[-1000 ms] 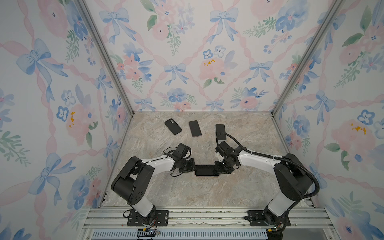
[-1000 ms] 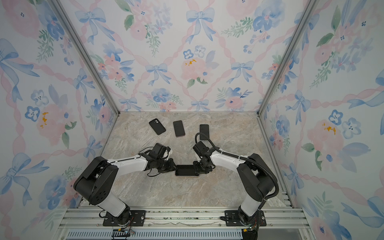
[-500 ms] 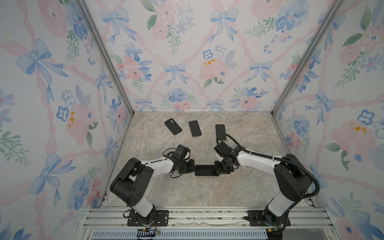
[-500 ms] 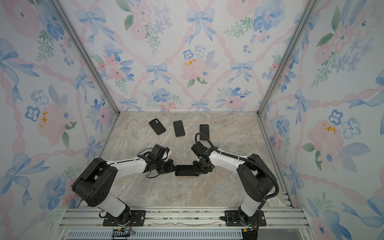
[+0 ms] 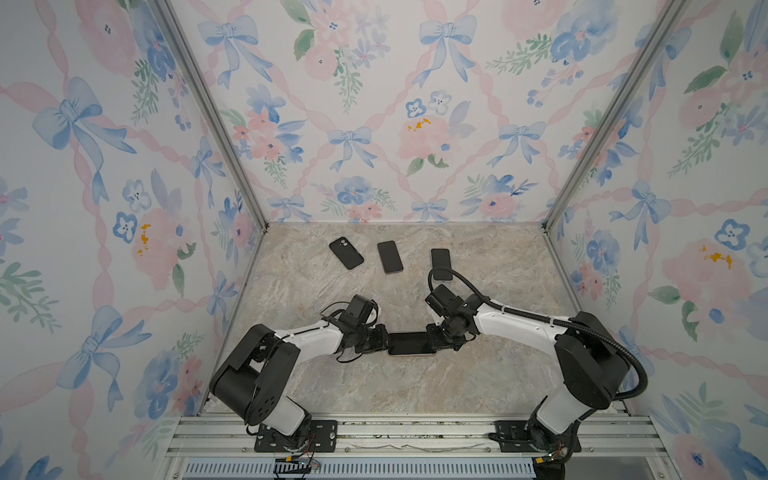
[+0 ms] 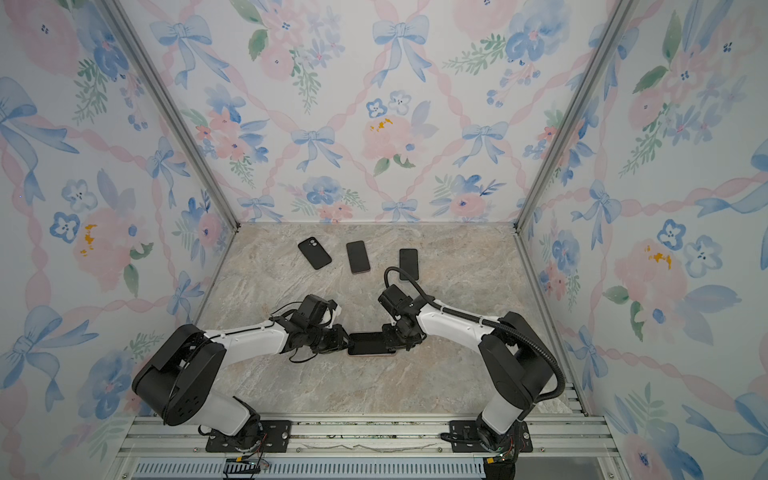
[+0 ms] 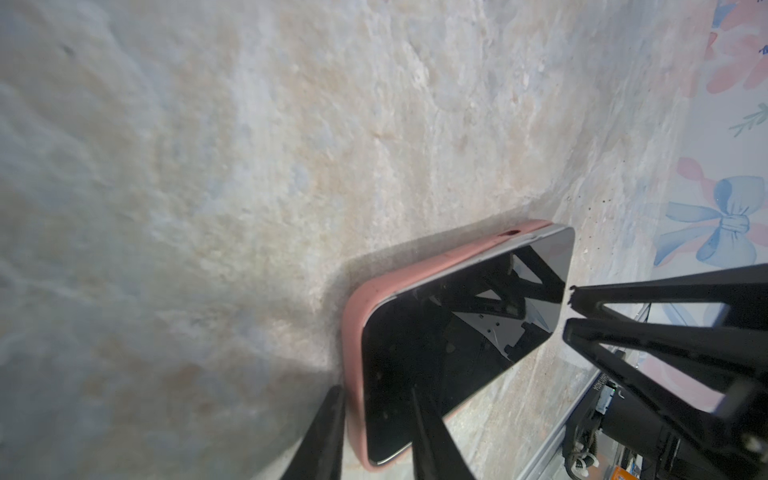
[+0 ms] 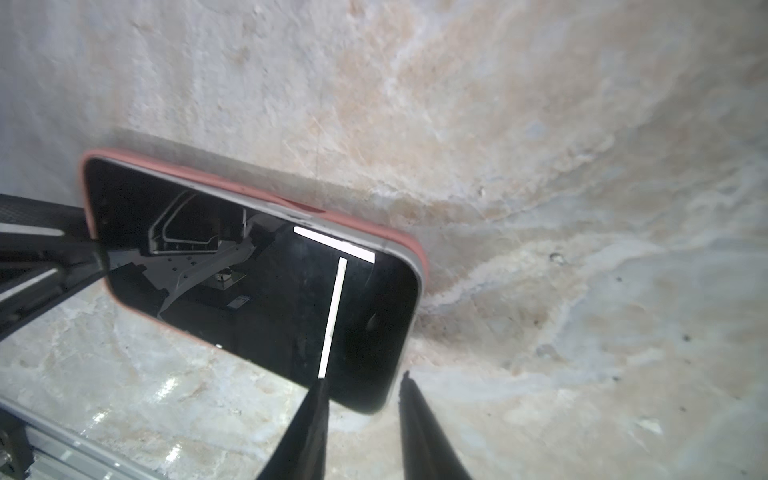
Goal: Put the phone into the phone case
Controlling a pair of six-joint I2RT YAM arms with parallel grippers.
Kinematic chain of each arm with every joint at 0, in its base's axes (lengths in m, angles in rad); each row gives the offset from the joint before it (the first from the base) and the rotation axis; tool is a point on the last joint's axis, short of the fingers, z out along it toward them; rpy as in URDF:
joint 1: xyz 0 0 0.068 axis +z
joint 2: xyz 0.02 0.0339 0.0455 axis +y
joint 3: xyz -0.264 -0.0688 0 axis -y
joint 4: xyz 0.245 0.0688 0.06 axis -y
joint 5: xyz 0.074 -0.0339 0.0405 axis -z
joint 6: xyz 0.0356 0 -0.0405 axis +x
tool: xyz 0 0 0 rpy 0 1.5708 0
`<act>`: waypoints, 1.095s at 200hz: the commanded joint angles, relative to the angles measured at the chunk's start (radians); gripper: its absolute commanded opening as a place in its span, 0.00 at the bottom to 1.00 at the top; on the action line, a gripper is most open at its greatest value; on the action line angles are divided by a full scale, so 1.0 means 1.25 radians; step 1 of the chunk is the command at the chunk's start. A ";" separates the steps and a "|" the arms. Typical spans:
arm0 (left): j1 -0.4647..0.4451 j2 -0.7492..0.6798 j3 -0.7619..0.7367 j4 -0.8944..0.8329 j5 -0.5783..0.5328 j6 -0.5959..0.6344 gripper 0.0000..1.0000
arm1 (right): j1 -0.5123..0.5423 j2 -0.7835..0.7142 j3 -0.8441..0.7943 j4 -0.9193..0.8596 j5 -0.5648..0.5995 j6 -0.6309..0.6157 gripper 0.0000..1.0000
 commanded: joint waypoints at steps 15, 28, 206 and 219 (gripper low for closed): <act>0.020 -0.046 -0.033 -0.041 0.019 0.023 0.35 | -0.012 -0.084 -0.049 -0.005 -0.006 -0.042 0.35; 0.022 -0.056 -0.040 -0.041 0.037 0.024 0.37 | -0.022 -0.099 -0.080 0.024 -0.036 -0.046 0.35; 0.003 -0.011 -0.079 0.067 0.117 -0.025 0.37 | -0.072 -0.060 -0.175 0.179 -0.170 -0.051 0.28; 0.003 -0.008 -0.078 0.070 0.117 -0.025 0.37 | -0.072 -0.058 -0.173 0.173 -0.170 -0.057 0.27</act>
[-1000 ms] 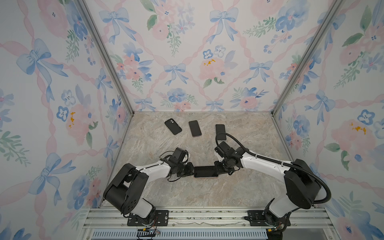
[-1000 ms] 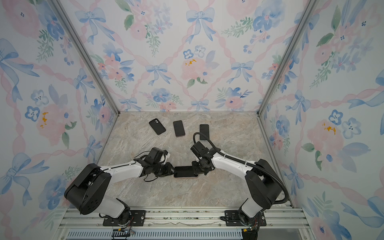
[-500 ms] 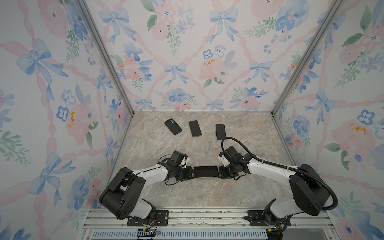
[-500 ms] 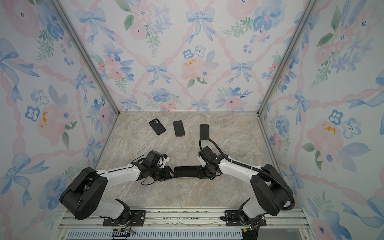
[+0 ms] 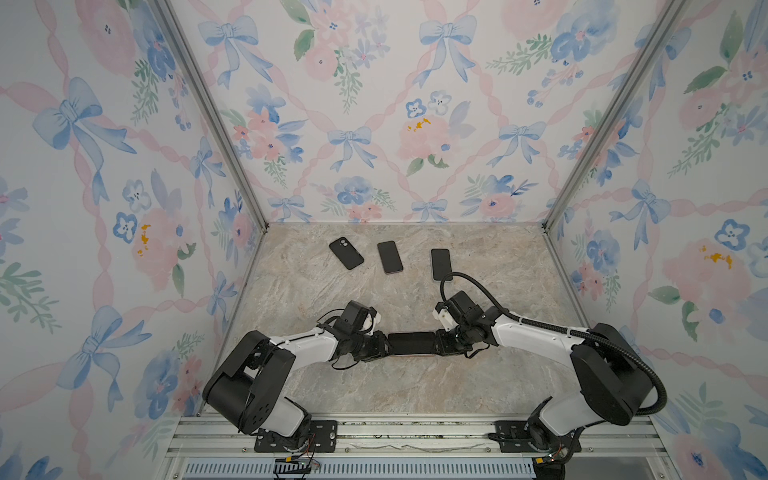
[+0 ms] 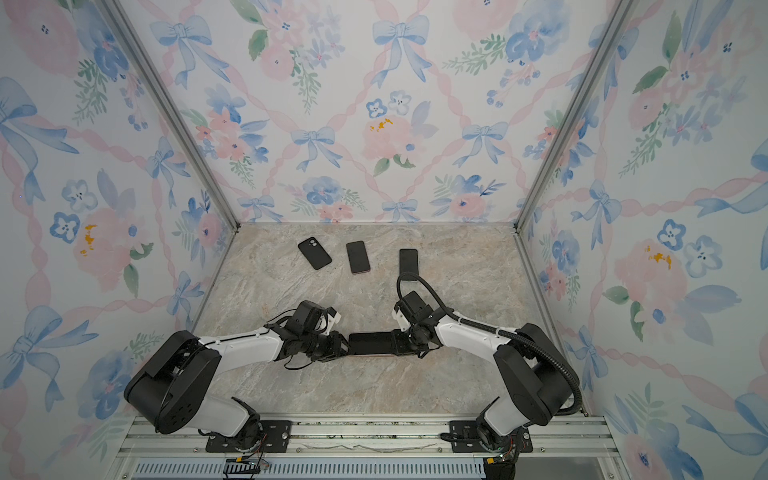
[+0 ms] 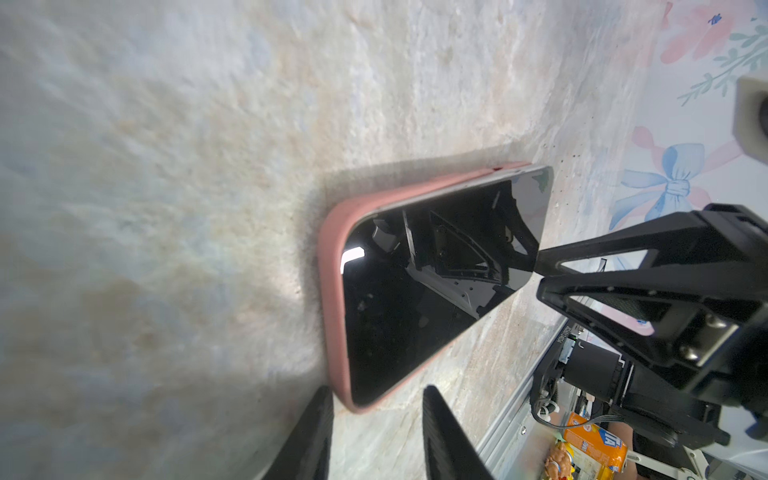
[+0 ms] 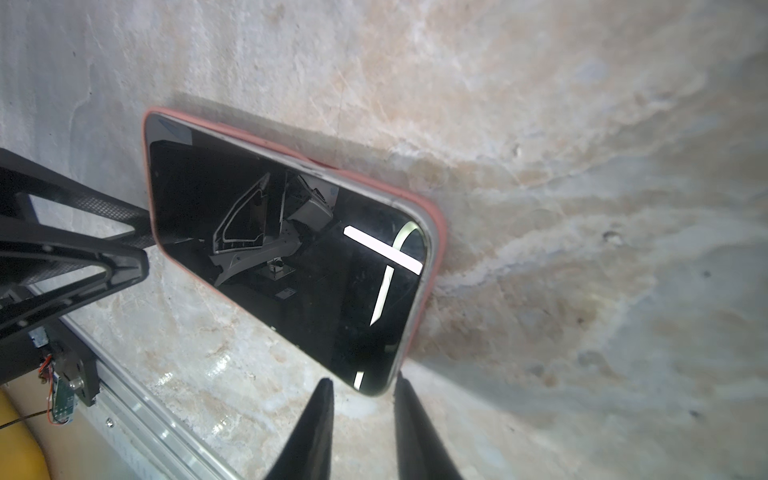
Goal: Put the phone into the phone case
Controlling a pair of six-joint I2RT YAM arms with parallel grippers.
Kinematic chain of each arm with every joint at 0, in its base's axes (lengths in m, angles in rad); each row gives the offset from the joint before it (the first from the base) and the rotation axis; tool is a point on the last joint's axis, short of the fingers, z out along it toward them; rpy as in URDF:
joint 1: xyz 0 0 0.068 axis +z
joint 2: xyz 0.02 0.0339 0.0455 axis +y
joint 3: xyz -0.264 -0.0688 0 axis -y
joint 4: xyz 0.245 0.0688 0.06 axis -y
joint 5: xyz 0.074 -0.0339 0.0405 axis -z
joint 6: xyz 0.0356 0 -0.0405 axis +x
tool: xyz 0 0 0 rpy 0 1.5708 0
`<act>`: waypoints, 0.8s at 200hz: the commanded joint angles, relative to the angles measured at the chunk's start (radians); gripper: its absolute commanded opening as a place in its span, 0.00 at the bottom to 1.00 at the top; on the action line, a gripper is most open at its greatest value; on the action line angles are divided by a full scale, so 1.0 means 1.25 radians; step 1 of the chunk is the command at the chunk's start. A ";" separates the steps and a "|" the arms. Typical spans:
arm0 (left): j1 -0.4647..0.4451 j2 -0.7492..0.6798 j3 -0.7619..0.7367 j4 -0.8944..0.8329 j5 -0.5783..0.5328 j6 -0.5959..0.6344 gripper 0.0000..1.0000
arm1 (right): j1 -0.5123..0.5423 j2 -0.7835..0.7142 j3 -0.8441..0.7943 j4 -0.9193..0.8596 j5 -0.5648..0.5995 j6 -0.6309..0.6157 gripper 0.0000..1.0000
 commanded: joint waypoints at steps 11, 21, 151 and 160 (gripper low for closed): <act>-0.004 0.020 -0.011 0.019 0.012 -0.007 0.37 | -0.007 0.013 -0.001 -0.006 -0.013 -0.019 0.26; -0.004 0.022 -0.011 0.022 0.012 -0.006 0.36 | -0.007 0.016 -0.001 -0.008 -0.013 -0.021 0.26; -0.003 0.035 -0.013 0.035 0.017 0.000 0.33 | 0.025 0.084 0.028 -0.035 0.033 -0.041 0.16; -0.003 0.036 -0.012 0.035 0.018 0.001 0.33 | 0.030 0.095 0.030 -0.036 0.040 -0.040 0.16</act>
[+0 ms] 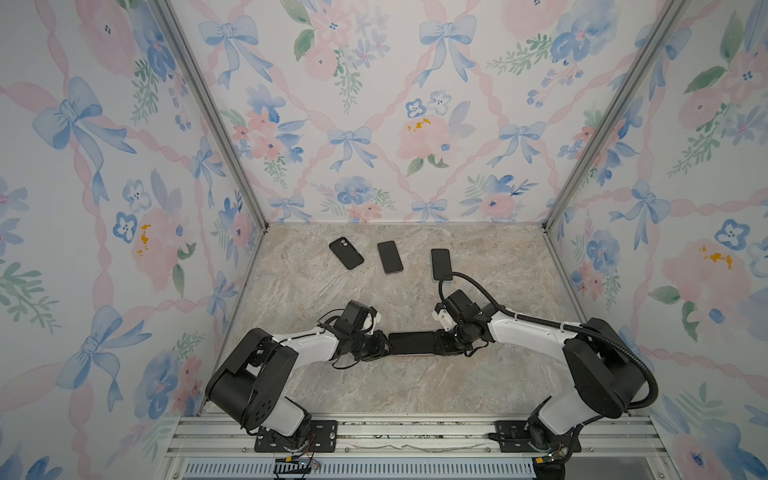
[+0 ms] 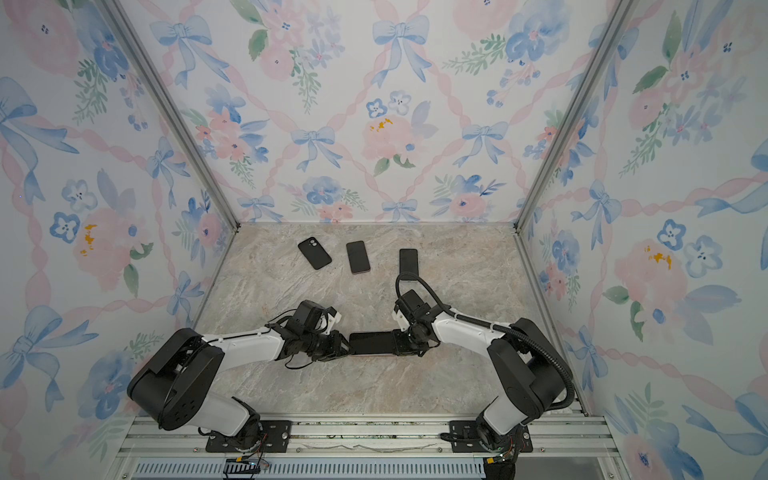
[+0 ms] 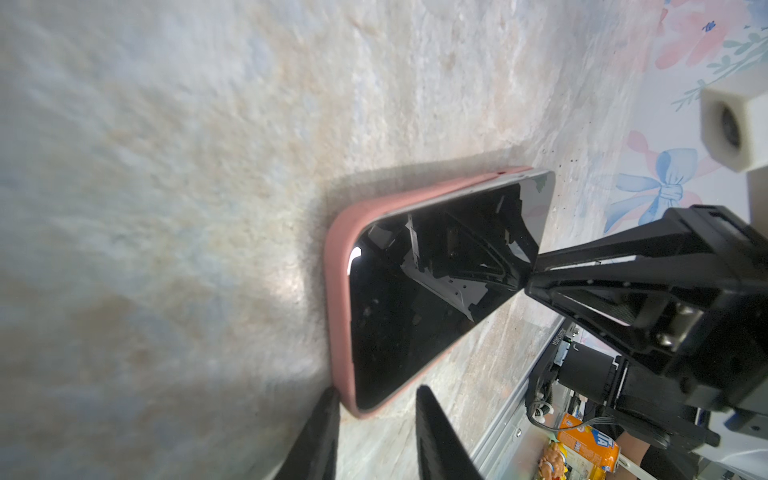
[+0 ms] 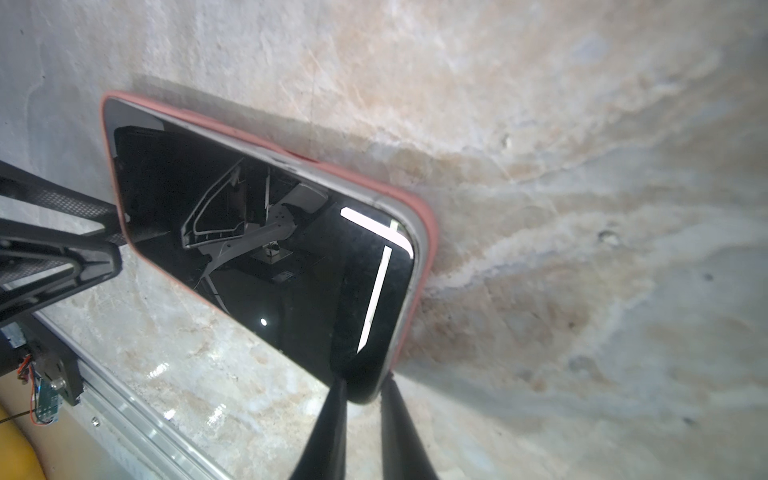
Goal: Put the phone into the phone case
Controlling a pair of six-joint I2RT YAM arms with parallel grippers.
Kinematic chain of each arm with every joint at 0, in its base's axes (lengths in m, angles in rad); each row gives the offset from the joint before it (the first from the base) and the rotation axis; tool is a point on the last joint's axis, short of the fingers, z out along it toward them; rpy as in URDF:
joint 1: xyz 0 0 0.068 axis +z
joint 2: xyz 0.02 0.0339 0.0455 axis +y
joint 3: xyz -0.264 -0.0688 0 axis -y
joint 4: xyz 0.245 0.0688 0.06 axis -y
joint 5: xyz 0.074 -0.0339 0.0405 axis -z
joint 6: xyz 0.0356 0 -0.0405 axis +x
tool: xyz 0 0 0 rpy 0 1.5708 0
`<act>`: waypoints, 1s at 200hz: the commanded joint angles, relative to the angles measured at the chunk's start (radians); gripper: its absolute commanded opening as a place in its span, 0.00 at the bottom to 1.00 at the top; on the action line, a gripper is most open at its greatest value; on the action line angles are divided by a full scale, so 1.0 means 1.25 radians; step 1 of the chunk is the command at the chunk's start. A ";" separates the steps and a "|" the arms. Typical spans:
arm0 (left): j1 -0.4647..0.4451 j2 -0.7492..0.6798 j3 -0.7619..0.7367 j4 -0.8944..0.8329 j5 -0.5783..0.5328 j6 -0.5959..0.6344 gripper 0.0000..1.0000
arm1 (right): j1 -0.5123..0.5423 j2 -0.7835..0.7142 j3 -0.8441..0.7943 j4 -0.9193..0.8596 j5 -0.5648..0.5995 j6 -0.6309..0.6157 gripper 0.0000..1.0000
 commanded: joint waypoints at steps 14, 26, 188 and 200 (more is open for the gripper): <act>-0.003 0.029 -0.007 0.019 0.015 0.012 0.33 | 0.031 0.075 0.003 0.004 0.041 -0.018 0.15; -0.003 0.029 -0.007 0.022 0.017 0.012 0.32 | 0.036 0.082 0.007 0.001 0.051 -0.016 0.15; 0.031 -0.005 -0.023 0.023 0.039 0.017 0.33 | -0.036 -0.070 0.008 -0.033 0.029 0.002 0.33; 0.032 -0.007 -0.024 0.023 0.041 0.017 0.34 | -0.041 -0.061 0.003 -0.022 0.016 0.002 0.35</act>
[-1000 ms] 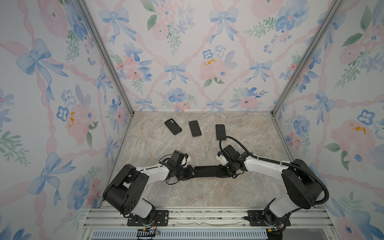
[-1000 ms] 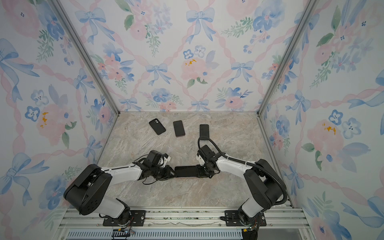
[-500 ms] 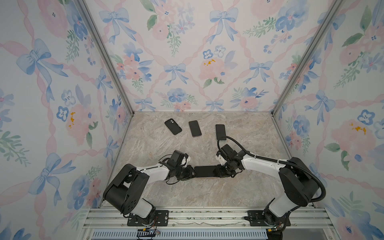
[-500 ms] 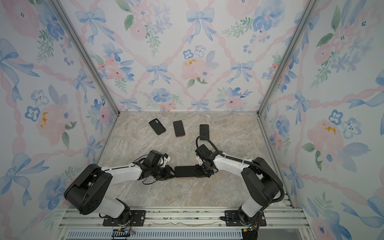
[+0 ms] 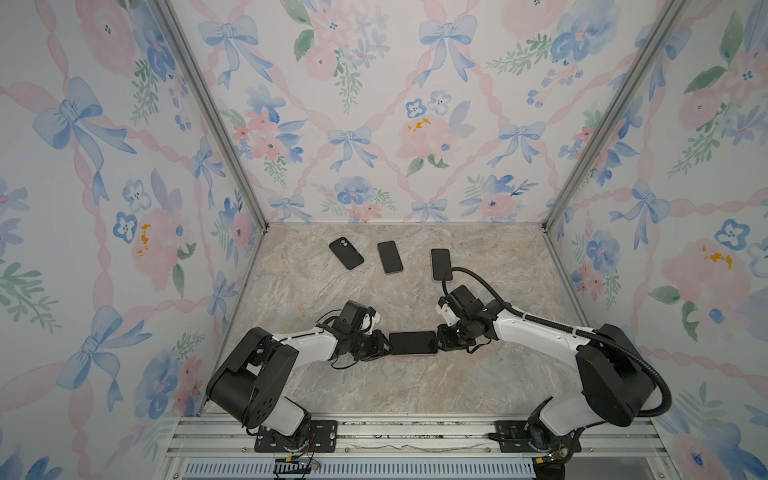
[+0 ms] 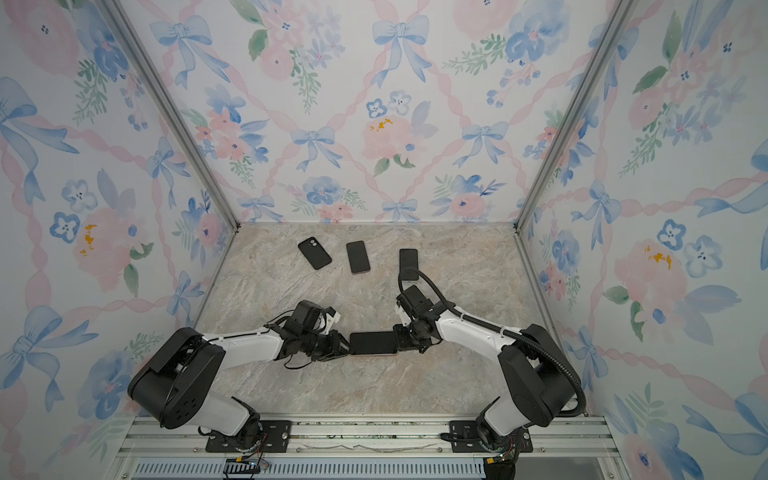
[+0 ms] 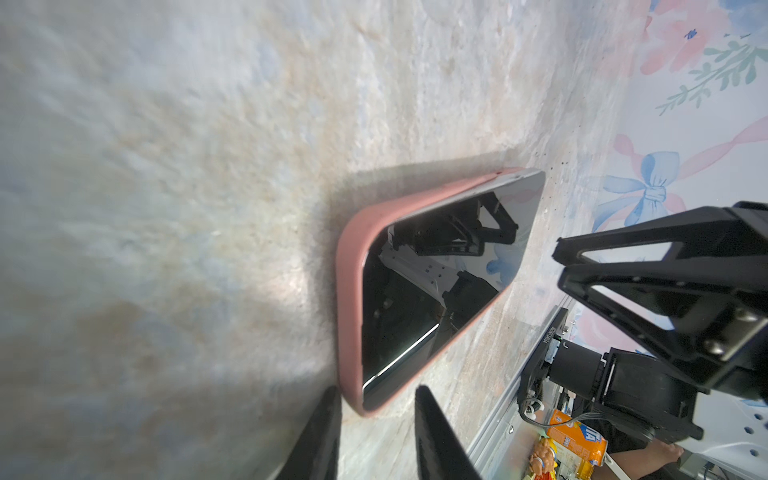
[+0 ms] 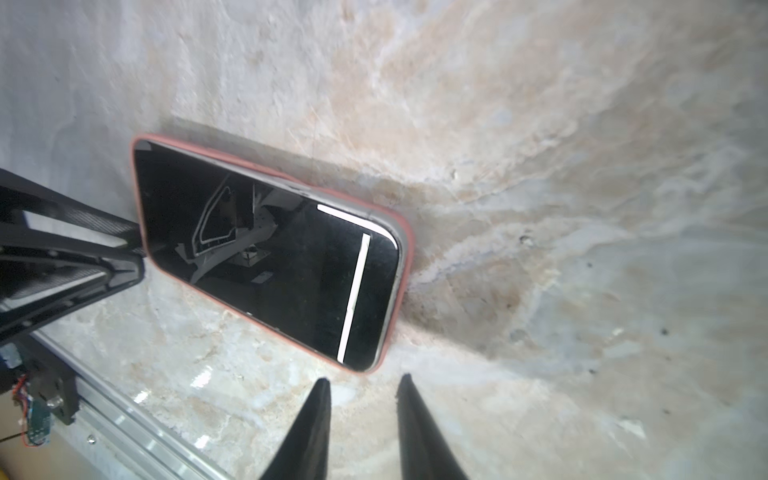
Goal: Put the phone into the phone case
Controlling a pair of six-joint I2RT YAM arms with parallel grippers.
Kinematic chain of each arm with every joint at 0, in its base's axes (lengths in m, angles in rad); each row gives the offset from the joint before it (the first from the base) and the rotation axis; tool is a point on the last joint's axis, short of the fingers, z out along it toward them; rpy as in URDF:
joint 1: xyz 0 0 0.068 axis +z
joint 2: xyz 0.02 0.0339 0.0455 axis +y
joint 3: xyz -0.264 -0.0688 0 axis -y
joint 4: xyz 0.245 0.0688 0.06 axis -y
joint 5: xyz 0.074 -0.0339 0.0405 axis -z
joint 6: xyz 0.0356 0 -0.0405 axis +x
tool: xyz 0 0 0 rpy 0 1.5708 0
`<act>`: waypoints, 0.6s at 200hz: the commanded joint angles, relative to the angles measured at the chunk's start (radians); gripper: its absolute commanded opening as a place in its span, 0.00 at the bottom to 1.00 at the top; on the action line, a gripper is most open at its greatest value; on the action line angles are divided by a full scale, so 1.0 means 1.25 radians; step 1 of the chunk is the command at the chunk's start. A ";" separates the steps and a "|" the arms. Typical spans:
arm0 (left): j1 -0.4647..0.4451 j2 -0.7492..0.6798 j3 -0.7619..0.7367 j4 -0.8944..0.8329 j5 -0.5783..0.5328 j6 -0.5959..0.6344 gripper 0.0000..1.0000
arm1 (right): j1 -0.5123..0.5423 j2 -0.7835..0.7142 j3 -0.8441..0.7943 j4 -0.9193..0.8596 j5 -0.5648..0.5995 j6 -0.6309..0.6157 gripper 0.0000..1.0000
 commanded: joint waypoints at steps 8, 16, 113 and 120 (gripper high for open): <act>0.009 -0.009 -0.016 0.005 0.013 0.016 0.34 | -0.017 0.006 -0.024 0.023 -0.034 0.000 0.37; 0.009 -0.008 -0.016 0.006 0.015 0.016 0.35 | -0.017 0.013 -0.027 0.031 -0.039 0.003 0.37; 0.010 -0.003 -0.012 0.006 0.016 0.016 0.40 | -0.001 0.073 -0.037 0.062 -0.046 0.009 0.35; 0.010 -0.003 -0.014 0.006 0.015 0.017 0.40 | 0.001 0.075 -0.037 0.064 -0.047 0.010 0.34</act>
